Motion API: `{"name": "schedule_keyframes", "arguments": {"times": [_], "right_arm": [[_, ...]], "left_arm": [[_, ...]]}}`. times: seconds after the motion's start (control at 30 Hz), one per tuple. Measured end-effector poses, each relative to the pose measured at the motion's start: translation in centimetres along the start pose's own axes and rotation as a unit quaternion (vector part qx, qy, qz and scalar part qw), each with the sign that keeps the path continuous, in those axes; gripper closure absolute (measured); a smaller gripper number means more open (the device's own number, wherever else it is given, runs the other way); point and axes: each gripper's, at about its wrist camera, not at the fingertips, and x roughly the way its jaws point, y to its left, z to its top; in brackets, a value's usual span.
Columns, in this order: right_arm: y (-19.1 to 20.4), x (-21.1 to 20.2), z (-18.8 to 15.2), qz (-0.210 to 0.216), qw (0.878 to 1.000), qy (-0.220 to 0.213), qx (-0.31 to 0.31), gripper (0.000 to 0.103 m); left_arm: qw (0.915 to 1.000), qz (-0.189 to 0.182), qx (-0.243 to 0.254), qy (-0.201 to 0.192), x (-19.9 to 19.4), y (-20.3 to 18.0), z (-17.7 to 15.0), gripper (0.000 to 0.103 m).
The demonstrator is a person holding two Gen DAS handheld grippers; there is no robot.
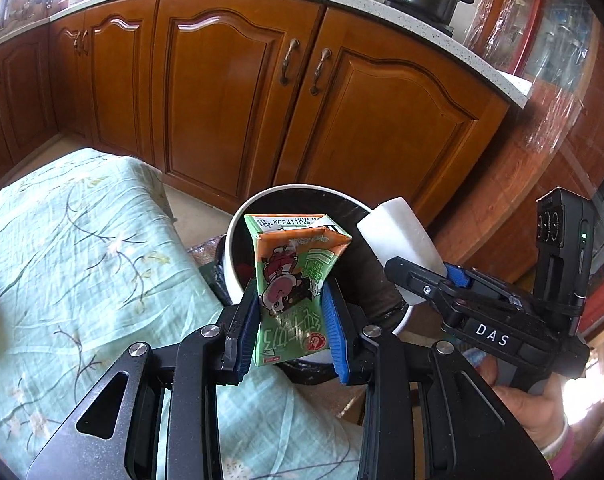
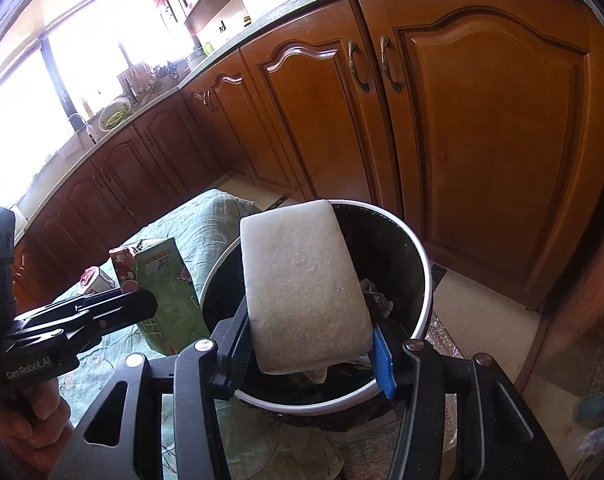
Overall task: Collect trash
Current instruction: 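Carry the green carton and foam block over the bin and open both grippers, then withdraw both grippers toward the crumpled paper and red carton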
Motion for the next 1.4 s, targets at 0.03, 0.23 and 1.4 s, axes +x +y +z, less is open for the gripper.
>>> {"name": "schedule_keyframes", "arguments": {"times": [0.03, 0.23, 1.4], "right_arm": [[-0.2, 0.0, 0.0, -0.001, 1.000, 0.002, 0.001, 0.052], [-1.6, 0.9, 0.5, 0.000, 1.000, 0.015, 0.012, 0.051], [1.2, -0.2, -1.0, 0.050, 0.998, -0.007, 0.038, 0.002]], "left_arm": [[1.0000, 0.001, 0.002, 0.002, 0.3, -0.2, 0.2, 0.074], [0.9998, 0.003, 0.008, 0.018, 2.1, -0.5, 1.0, 0.074], [0.9981, 0.031, -0.054, 0.001, -2.6, 5.1, -4.2, 0.034]]}}
